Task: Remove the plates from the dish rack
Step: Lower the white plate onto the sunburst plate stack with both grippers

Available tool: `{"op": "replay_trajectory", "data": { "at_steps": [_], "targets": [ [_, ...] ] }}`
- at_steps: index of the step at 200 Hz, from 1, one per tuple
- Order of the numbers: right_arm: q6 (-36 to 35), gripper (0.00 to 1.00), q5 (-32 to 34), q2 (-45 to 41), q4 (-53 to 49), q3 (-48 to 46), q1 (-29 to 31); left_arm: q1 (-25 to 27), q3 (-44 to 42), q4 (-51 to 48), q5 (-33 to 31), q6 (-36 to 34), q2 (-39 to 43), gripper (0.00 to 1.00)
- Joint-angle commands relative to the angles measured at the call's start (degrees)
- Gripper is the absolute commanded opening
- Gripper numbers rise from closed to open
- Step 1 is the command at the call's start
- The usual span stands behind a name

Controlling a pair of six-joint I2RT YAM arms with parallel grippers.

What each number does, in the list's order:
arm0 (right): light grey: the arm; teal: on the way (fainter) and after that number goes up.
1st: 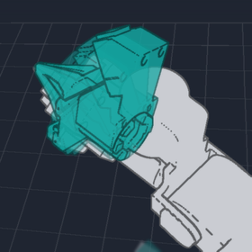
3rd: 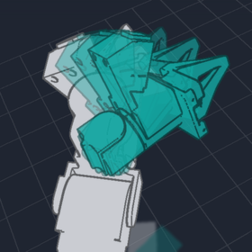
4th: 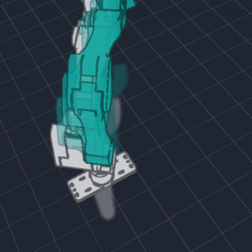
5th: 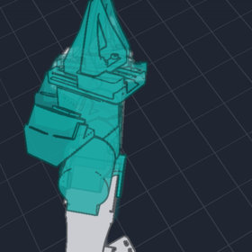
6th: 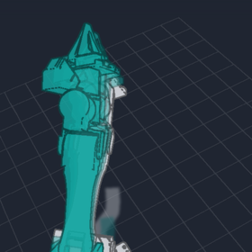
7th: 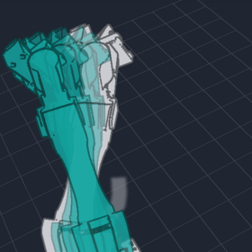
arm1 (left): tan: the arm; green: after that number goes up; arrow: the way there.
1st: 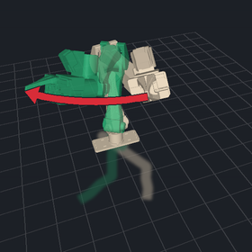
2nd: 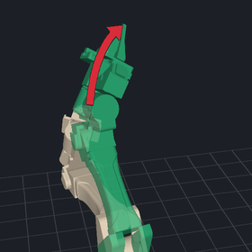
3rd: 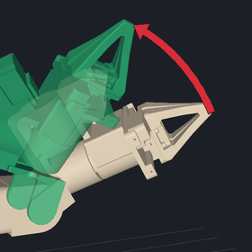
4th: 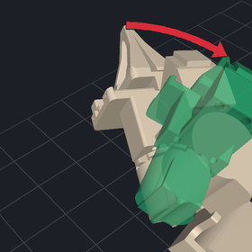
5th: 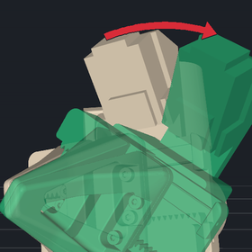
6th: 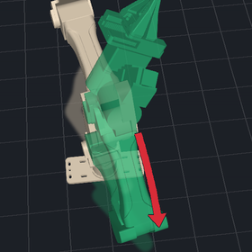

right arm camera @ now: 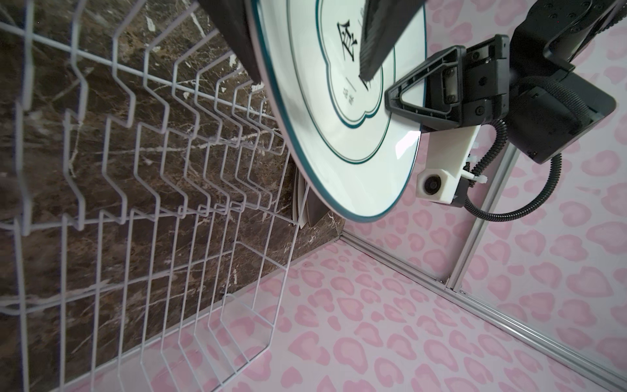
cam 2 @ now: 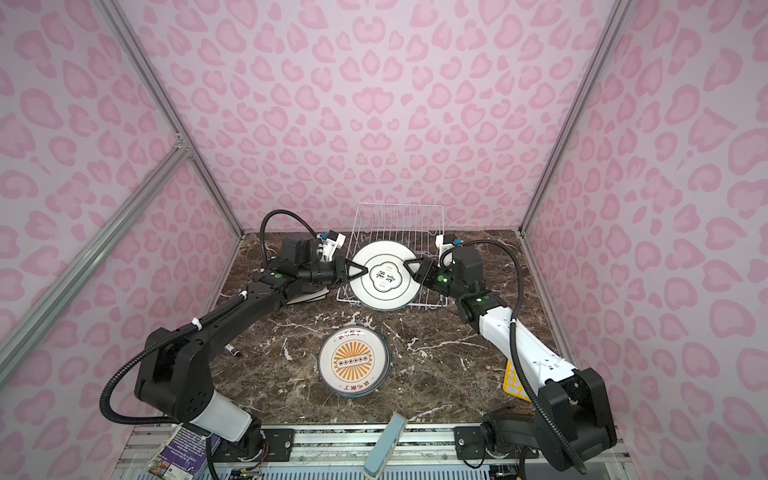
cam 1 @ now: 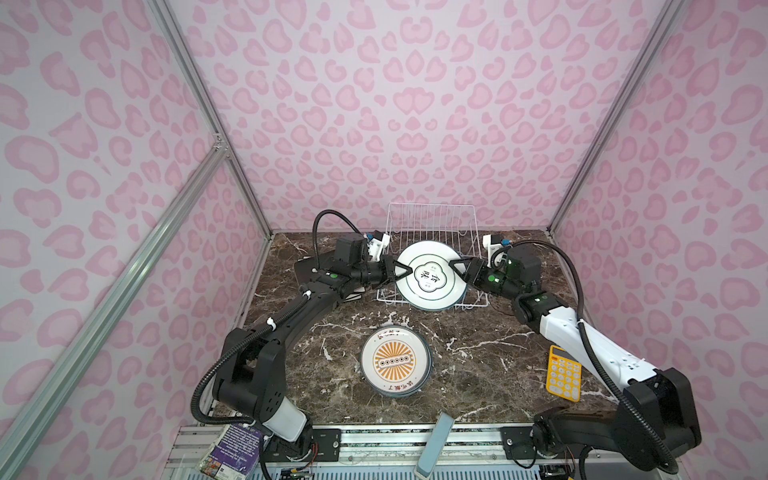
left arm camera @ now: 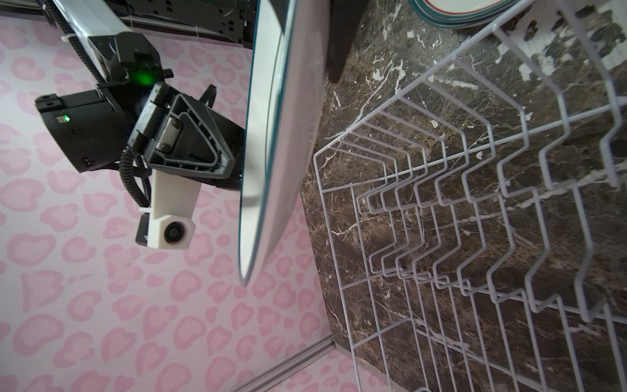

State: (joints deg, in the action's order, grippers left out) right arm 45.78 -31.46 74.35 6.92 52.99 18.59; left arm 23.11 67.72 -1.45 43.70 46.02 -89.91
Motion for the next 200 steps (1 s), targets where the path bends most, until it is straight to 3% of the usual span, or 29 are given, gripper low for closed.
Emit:
{"op": "replay_trajectory", "data": {
  "at_steps": [1, 54, 78, 114, 133, 172, 200],
  "targets": [
    [-6.9, 0.54, 2.7, -2.2, 0.1, -0.8, 0.1, -0.1, -1.0, 2.3, -2.7, 0.5, 2.4, 0.04],
    [-24.3, 0.84, 8.8, -11.1, -6.8, -2.6, 0.8, -0.3, -6.1, -0.3, -6.4, 1.9, 9.5, 0.04],
    [-35.3, 0.9, 10.4, -15.2, -10.8, -3.0, 2.0, -0.5, -9.1, -4.2, -8.6, 1.4, 14.1, 0.04],
    [-48.6, 0.93, 12.8, -20.9, -14.3, -5.1, 5.4, -1.2, -16.0, -6.8, -12.5, 1.9, 22.7, 0.04],
    [-50.2, 0.98, 12.1, -22.9, -15.8, -6.0, 6.2, -1.2, -20.0, -7.9, -15.2, 1.9, 28.0, 0.04],
    [-54.5, 0.98, 12.1, -26.6, -16.8, -10.3, 10.1, -1.4, -27.1, -11.3, -17.9, 4.0, 36.1, 0.04],
    [-59.2, 0.98, 13.9, -25.5, -23.7, -7.9, 13.6, -1.4, -31.1, -13.2, -17.9, 4.4, 39.2, 0.04]
  ]
}}
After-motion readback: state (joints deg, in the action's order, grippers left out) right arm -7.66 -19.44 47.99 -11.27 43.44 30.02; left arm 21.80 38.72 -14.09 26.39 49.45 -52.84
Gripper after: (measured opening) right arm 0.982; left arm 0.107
